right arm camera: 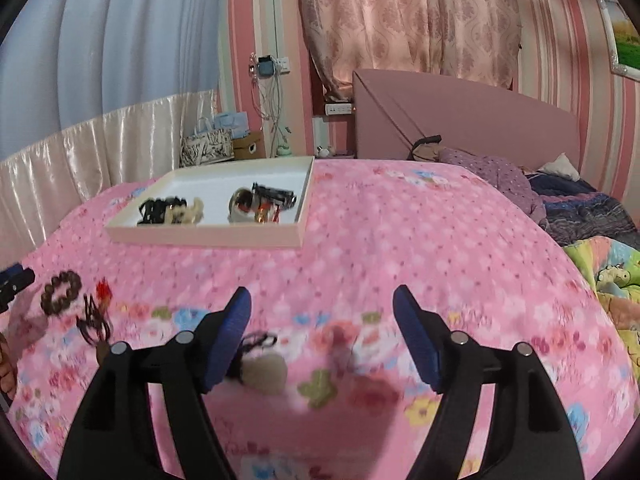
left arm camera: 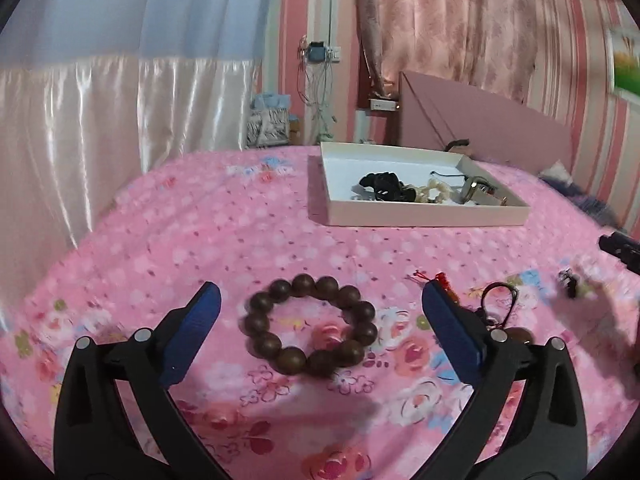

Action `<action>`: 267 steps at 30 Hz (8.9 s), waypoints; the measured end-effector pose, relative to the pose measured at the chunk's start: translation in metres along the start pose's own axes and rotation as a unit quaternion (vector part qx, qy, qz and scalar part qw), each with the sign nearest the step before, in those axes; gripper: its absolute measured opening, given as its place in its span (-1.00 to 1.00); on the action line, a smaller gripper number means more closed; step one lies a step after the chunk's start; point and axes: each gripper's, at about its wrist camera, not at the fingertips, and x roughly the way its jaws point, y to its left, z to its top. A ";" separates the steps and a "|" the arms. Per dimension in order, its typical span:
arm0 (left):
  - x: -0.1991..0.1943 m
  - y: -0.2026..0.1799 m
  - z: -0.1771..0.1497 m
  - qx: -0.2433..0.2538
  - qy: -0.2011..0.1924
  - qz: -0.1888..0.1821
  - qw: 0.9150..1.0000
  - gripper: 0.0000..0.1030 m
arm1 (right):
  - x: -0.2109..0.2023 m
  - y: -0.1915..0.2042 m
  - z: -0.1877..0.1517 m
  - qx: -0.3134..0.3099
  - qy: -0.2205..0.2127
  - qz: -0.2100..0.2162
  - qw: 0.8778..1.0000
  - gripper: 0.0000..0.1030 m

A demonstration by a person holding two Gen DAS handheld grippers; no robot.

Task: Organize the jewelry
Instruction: 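Move both open tools back toward the wooden bead bracelet and red tassel pendant, then grasp the wooden bead bracelet with the left tool while the right grasps the black-cord jade pendant, then lower the bead bracelet into the tray with the left tool while the right releases the pendant there, then move the open left tool to the red tassel pendant on the bedspread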

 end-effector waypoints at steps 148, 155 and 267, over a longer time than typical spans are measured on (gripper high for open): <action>0.191 -0.073 0.124 -0.047 0.012 -0.068 0.996 -0.67 | 0.151 0.119 0.126 -0.077 -0.001 0.063 0.995 -0.92; 0.199 -0.065 0.118 -0.082 0.023 -0.080 0.993 -0.67 | 0.154 0.108 0.126 -0.066 0.013 0.053 0.996 -0.92; 0.112 -0.118 0.018 0.038 0.172 -0.065 0.982 -0.23 | 0.047 0.024 -0.004 -0.024 0.137 0.086 0.987 0.12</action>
